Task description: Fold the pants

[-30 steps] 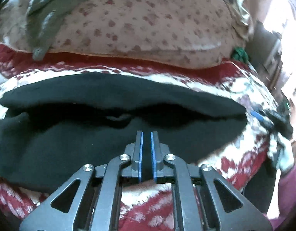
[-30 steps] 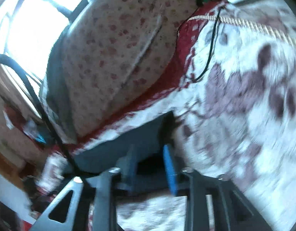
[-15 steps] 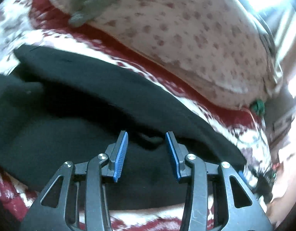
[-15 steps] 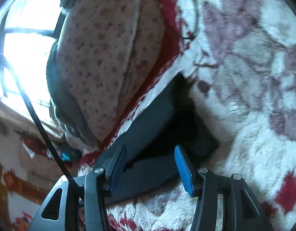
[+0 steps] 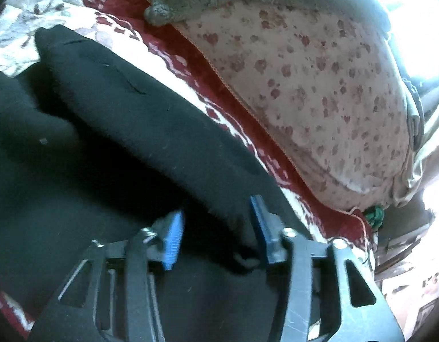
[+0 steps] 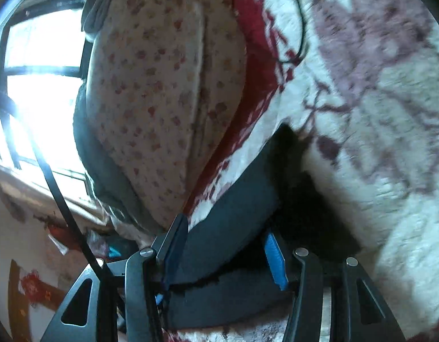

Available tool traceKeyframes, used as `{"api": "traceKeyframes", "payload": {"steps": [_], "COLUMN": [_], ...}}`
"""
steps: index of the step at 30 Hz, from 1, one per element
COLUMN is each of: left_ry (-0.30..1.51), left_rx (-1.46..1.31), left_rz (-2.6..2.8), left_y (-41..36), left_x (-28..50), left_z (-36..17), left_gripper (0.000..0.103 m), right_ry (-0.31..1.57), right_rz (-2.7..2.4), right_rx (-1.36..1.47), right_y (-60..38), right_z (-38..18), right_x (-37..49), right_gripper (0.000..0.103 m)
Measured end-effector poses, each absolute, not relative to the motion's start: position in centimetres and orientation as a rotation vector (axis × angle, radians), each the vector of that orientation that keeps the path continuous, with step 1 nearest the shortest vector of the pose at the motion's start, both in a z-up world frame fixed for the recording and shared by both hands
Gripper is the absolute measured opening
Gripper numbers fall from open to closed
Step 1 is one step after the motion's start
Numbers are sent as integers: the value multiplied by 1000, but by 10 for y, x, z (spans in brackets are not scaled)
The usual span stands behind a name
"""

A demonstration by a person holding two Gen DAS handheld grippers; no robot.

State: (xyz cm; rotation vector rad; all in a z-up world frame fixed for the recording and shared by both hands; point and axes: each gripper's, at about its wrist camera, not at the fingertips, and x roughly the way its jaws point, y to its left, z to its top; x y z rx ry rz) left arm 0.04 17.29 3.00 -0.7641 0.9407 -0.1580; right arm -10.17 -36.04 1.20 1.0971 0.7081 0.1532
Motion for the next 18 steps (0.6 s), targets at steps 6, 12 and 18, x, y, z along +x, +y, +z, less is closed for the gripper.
{"api": "traceKeyframes", "payload": {"steps": [6, 12, 18], "left_ry": [944, 960, 917], "left_rx": [-789, -680, -643], "left_rz": [-161, -192, -215], "left_y": [165, 149, 153], "left_x": [17, 22, 7], "left_z": [29, 43, 72], "left_gripper": [52, 11, 8], "right_ry": [693, 622, 575], "right_rz": [157, 199, 257], "right_rx": [1108, 1128, 1085], "right_y": [-363, -368, -366], "right_z": [6, 1, 26], "right_x": [-96, -92, -97], "right_gripper": [43, 11, 10]}}
